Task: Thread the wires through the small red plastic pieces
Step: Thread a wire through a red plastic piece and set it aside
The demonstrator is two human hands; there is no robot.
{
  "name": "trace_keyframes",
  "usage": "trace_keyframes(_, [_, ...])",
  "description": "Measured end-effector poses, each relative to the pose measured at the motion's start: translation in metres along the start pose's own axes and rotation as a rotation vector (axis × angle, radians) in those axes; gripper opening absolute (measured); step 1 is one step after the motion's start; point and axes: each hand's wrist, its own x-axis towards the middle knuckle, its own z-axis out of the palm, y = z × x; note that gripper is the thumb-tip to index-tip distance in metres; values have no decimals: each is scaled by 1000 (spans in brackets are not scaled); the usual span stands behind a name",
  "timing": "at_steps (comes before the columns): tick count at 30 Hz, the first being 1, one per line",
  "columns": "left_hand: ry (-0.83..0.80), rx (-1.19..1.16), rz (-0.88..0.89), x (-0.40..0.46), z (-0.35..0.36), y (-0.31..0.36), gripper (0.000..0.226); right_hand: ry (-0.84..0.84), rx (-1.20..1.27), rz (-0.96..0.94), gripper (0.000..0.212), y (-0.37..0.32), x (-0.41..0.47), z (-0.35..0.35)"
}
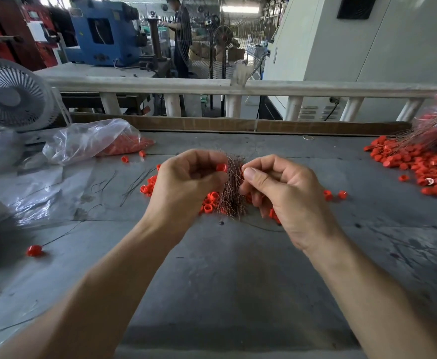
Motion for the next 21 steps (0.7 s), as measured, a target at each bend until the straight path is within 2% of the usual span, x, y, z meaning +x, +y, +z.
trace_keyframes(6, [-61,-156,-21,-3,5,3,27,6,-21,-26,5,2,0,2])
trace_keyframes(21, [-160,-197,-12,-5,7,2,29,38,-133,-110,5,-2,-2,2])
